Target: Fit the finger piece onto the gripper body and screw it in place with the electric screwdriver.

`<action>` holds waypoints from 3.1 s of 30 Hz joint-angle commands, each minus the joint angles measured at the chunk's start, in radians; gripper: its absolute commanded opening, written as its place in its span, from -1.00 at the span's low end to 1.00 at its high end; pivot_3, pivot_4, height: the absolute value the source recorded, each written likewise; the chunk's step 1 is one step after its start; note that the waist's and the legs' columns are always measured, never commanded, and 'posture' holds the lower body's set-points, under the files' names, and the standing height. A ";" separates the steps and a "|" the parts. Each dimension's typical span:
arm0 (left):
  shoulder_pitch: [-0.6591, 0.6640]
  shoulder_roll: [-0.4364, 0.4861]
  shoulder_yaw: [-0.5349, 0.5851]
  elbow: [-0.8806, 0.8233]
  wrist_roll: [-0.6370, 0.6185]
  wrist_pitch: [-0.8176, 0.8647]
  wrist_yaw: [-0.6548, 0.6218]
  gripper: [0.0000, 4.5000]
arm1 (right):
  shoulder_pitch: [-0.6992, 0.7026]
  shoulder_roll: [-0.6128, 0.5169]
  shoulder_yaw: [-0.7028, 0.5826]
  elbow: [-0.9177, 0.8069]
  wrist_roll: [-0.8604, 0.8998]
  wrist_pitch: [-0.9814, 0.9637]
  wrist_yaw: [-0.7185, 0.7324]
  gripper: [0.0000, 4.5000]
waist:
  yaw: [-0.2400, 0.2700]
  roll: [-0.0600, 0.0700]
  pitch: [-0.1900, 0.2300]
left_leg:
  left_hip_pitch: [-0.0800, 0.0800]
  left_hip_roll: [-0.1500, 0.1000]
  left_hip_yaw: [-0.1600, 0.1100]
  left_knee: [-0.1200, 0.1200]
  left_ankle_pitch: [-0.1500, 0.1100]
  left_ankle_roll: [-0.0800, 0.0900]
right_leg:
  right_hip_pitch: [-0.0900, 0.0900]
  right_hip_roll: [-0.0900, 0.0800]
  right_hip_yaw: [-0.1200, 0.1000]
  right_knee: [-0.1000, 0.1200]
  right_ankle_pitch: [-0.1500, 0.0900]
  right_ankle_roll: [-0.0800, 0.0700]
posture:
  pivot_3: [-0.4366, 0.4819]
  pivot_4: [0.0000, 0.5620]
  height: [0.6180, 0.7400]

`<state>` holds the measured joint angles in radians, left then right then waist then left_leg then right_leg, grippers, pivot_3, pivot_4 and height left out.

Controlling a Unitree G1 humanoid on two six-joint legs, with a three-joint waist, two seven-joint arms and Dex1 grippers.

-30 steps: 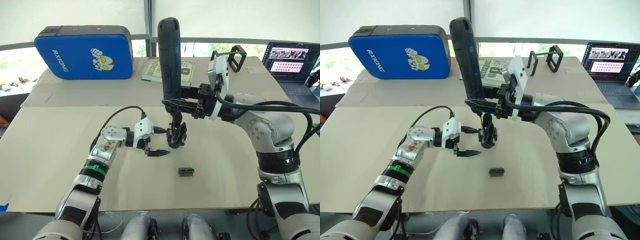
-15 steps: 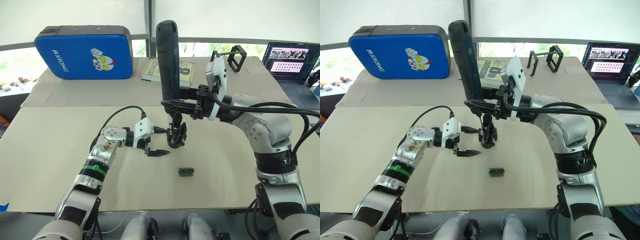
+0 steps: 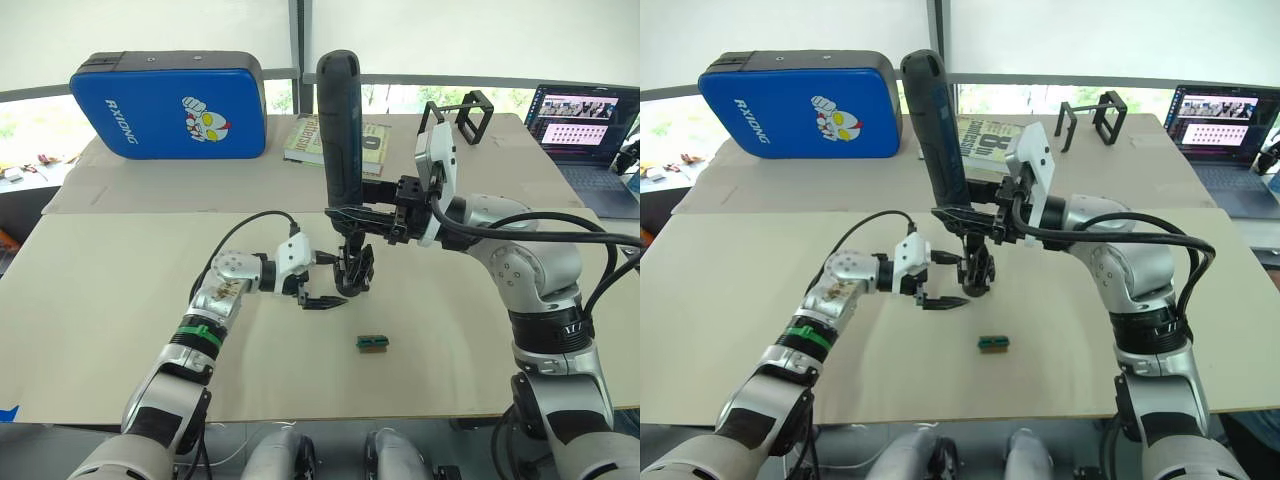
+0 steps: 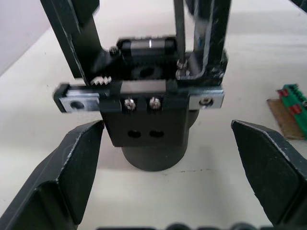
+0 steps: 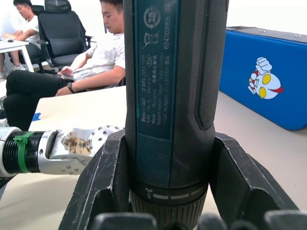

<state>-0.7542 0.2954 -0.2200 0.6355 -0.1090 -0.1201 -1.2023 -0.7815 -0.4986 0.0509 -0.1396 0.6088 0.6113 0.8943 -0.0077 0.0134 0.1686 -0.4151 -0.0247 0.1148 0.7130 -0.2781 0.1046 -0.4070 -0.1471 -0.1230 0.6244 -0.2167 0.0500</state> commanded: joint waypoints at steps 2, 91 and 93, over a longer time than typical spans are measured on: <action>-0.042 -0.034 -0.007 0.062 0.031 -0.054 0.030 1.00 | -0.004 0.000 -0.043 -0.053 0.005 -0.046 0.001 -0.15 | -0.001 0.000 0.000 | 0.000 0.000 0.000 0.000 0.000 0.000 | 0.000 0.000 0.000 0.000 0.000 0.000 | -0.05 -0.47 1.00; -0.121 -0.093 0.014 0.327 0.086 -0.176 0.014 0.03 | -0.111 0.020 -0.164 0.015 0.129 -0.095 0.079 -0.15 | -0.003 -0.016 -0.011 | -0.006 -0.001 0.000 0.000 0.000 0.000 | -0.013 -0.010 -0.001 0.003 0.001 -0.002 | -0.05 -0.47 1.00; -0.118 -0.095 0.011 0.329 0.089 -0.176 0.009 0.03 | -0.111 0.032 -0.187 -0.035 0.171 -0.080 0.055 -0.15 | -0.003 -0.016 -0.011 | -0.010 -0.001 0.000 0.000 0.001 0.001 | -0.015 -0.009 -0.002 0.006 0.001 -0.001 | -0.05 -0.47 1.00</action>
<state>-0.8795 0.2021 -0.1947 0.9654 -0.0401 -0.2886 -1.1790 -0.8430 -0.4726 -0.0720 -0.0710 0.7026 0.5388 0.9635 -0.0106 -0.0029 0.1576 -0.4248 -0.0262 0.1149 0.7133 -0.2773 0.1059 -0.4213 -0.1545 -0.1250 0.6296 -0.2153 0.0492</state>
